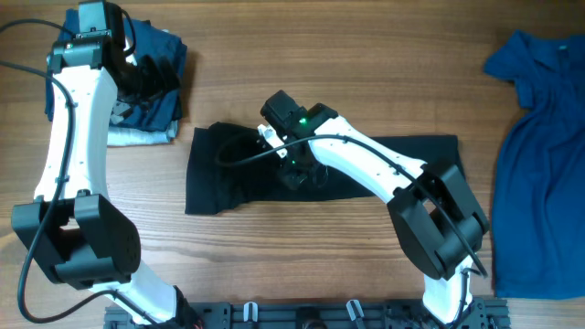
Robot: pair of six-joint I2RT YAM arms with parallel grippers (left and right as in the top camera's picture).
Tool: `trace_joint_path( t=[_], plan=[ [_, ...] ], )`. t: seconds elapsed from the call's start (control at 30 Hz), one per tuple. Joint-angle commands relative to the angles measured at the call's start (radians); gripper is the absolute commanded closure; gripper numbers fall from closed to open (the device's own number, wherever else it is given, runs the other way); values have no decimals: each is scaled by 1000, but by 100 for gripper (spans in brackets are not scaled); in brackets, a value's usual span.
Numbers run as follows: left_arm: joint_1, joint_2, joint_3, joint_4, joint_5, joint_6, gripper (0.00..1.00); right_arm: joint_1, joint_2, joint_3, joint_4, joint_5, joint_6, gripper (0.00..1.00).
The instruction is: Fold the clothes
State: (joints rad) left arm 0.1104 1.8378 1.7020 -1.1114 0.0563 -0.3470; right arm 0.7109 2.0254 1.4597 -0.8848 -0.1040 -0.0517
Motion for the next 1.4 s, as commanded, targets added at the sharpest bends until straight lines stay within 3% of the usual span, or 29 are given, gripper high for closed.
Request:
trace_joint_path(
  t=[0.0,0.1,0.23,0.27,0.3,0.33,0.37,0.47,0.7,0.83,1.0,1.13,1.27,1.37],
  plan=[
    [6,-21,11,-1,-13,2,0,2,15,-56,26,38,29,96],
    [6,-21,11,0,-13,2,0,2,8,-29,-6,38,26,70],
    [6,-21,11,0,-13,2,0,1,-36,192,-100,32,36,52],
    [6,-21,11,0,-13,2,0,1,-40,235,-101,-8,70,54],
    [6,-21,11,0,-13,1,0,1,-40,240,-85,-58,98,66],
    [6,-21,11,0,-13,2,0,1,-34,237,-52,-146,146,85],
    [6,-21,11,-1,-13,2,0,2,-24,225,-10,-209,201,95],
    [6,-21,11,-1,-13,2,0,5,0,158,119,-262,330,96],
    [6,-21,11,-1,-13,2,0,5,56,-48,542,-388,409,96],
    [6,-21,11,-1,-13,2,0,5,129,-79,673,-387,472,96],
    [6,-21,11,0,-13,1,0,-4,141,-75,690,-397,470,96],
    [6,-21,11,0,-13,2,0,-63,18,-50,679,-490,435,96],
    [6,-21,11,0,-13,2,0,-100,-116,-50,477,-505,362,95],
    [6,-21,11,0,-13,2,0,-103,-108,-63,340,-496,363,96]
  ],
)
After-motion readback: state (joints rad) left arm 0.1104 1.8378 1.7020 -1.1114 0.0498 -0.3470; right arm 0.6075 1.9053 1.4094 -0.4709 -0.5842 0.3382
